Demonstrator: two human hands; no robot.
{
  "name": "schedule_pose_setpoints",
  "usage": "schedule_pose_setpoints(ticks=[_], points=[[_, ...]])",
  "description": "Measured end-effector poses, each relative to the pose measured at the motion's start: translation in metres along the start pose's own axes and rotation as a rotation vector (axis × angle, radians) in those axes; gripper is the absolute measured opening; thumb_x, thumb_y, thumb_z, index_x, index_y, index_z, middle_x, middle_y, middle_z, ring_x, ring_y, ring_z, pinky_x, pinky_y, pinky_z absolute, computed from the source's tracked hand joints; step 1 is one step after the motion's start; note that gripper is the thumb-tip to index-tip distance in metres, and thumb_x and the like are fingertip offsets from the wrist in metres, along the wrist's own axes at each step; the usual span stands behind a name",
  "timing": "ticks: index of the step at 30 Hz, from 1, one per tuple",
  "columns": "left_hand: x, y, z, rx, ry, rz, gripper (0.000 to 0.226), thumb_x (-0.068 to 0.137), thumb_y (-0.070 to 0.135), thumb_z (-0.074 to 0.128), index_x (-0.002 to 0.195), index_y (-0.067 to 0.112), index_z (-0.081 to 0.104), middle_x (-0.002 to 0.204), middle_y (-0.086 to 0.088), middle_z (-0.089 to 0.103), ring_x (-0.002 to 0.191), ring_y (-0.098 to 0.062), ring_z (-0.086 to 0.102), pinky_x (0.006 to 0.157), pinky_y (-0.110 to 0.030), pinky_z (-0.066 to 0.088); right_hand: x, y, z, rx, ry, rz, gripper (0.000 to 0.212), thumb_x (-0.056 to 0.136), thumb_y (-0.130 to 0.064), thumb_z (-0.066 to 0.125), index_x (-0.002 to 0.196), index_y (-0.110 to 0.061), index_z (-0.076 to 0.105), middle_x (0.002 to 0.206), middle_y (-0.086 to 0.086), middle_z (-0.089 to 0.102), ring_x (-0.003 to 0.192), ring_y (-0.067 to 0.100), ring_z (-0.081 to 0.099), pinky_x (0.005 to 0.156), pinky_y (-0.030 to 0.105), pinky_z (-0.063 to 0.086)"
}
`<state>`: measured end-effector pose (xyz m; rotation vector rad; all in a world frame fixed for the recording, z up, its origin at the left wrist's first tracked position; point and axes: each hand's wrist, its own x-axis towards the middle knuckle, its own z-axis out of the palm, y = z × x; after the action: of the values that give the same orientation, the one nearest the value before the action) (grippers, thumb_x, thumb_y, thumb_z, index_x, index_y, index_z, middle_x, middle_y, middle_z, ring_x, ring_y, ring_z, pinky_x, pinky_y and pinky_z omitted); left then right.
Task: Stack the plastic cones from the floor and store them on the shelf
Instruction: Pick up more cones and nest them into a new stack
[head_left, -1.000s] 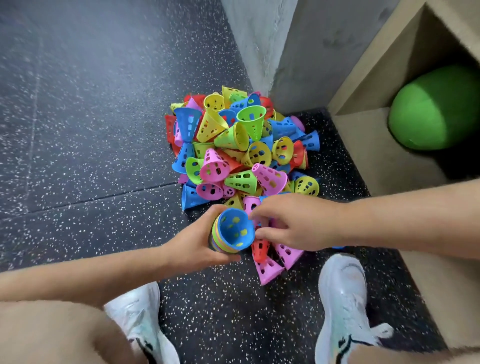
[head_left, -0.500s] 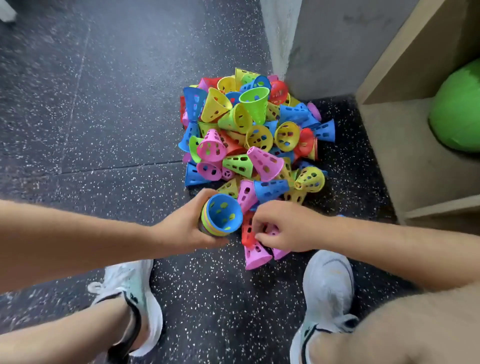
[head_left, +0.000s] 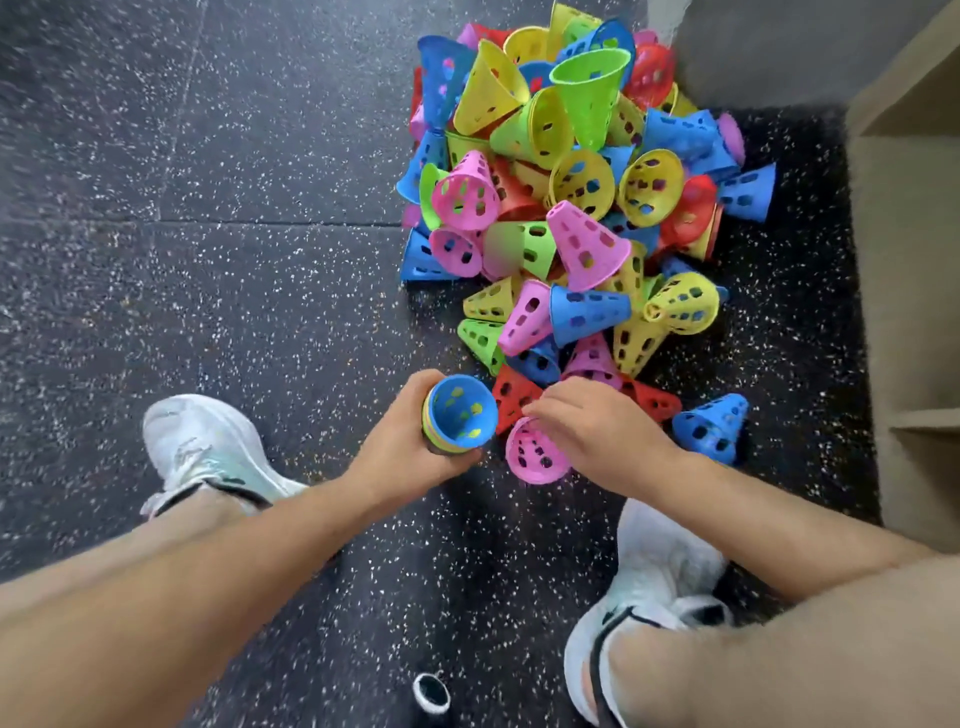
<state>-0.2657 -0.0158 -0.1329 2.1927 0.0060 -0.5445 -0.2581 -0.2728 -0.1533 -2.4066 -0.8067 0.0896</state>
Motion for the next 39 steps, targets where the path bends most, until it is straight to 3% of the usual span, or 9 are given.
schedule_pose_setpoints(ticks=[3,6,10,17,24,27,30,35,39], points=[[-0.003,-0.003,0.005,-0.012,0.016,-0.027,0.068,0.07,0.024,0.087,0.117,0.042,0.042,0.107,0.013,0.063,0.097,-0.009,0.063,0.084,-0.026,0.05,-0.001,-0.005,-0.023,0.212,0.062,0.137,0.021,0.094,-0.014,0.068,0.114,-0.009,0.071,0.098,-0.002,0.069,0.091,0.011,0.062,0.083,0.023,0.049],[-0.007,0.001,0.012,-0.024,0.022,-0.037,0.065,0.068,0.025,0.084,0.117,0.04,0.043,0.107,0.014,0.063,0.097,-0.01,0.063,0.083,-0.031,0.053,0.004,-0.012,-0.031,0.361,0.128,0.292,0.016,0.094,-0.016,0.069,0.109,-0.016,0.073,0.09,-0.015,0.065,0.081,0.0,0.058,0.074,0.011,0.041],[-0.007,0.007,0.018,-0.03,0.014,-0.065,0.064,0.071,0.023,0.085,0.116,0.042,0.043,0.108,0.014,0.063,0.097,-0.006,0.062,0.079,-0.026,0.051,0.015,-0.019,-0.029,0.529,0.18,0.496,0.011,0.092,-0.02,0.071,0.101,-0.025,0.074,0.089,-0.015,0.068,0.082,0.008,0.064,0.074,0.019,0.049],[-0.003,0.016,0.019,-0.037,-0.008,-0.064,0.066,0.07,0.026,0.087,0.111,0.05,0.041,0.104,0.017,0.066,0.093,-0.006,0.065,0.083,-0.032,0.055,0.029,-0.022,-0.037,0.757,0.29,0.631,0.01,0.094,-0.016,0.069,0.097,-0.025,0.074,0.085,-0.005,0.074,0.08,0.01,0.069,0.075,0.026,0.056],[0.001,0.029,0.026,-0.073,0.03,-0.074,0.067,0.071,0.024,0.087,0.111,0.05,0.041,0.107,0.021,0.064,0.098,0.0,0.063,0.084,-0.025,0.052,0.026,-0.016,-0.015,0.316,0.229,0.499,0.018,0.101,-0.02,0.055,0.101,-0.014,0.072,0.091,-0.005,0.063,0.09,0.01,0.057,0.085,0.023,0.045],[-0.003,0.026,0.024,-0.071,0.05,-0.099,0.066,0.07,0.021,0.086,0.114,0.044,0.043,0.105,0.02,0.064,0.097,-0.002,0.064,0.084,-0.03,0.053,0.021,-0.008,-0.003,0.09,-0.039,0.46,0.024,0.094,-0.029,0.059,0.111,-0.016,0.07,0.096,-0.002,0.064,0.098,0.019,0.051,0.091,0.038,0.045],[-0.007,0.022,0.021,-0.073,0.058,-0.117,0.066,0.07,0.019,0.086,0.117,0.037,0.044,0.104,0.018,0.065,0.095,-0.003,0.064,0.083,-0.029,0.052,0.02,-0.008,0.011,-0.11,-0.207,0.377,0.029,0.091,-0.038,0.063,0.112,-0.019,0.071,0.099,-0.002,0.065,0.1,0.026,0.05,0.087,0.04,0.042],[-0.01,0.02,0.018,-0.1,0.069,-0.128,0.066,0.071,0.016,0.086,0.115,0.04,0.042,0.105,0.017,0.065,0.095,-0.001,0.063,0.079,-0.02,0.048,0.014,-0.011,0.008,-0.041,-0.109,0.369,0.015,0.096,-0.03,0.061,0.104,-0.022,0.071,0.093,-0.004,0.063,0.092,0.025,0.051,0.082,0.043,0.046],[-0.012,0.018,0.013,-0.105,0.077,-0.124,0.069,0.071,0.021,0.085,0.116,0.048,0.04,0.107,0.024,0.063,0.099,-0.004,0.064,0.083,-0.027,0.052,0.005,-0.02,-0.013,0.061,0.074,0.324,0.015,0.098,-0.026,0.061,0.107,-0.018,0.069,0.101,-0.004,0.057,0.095,0.024,0.05,0.082,0.04,0.047]])
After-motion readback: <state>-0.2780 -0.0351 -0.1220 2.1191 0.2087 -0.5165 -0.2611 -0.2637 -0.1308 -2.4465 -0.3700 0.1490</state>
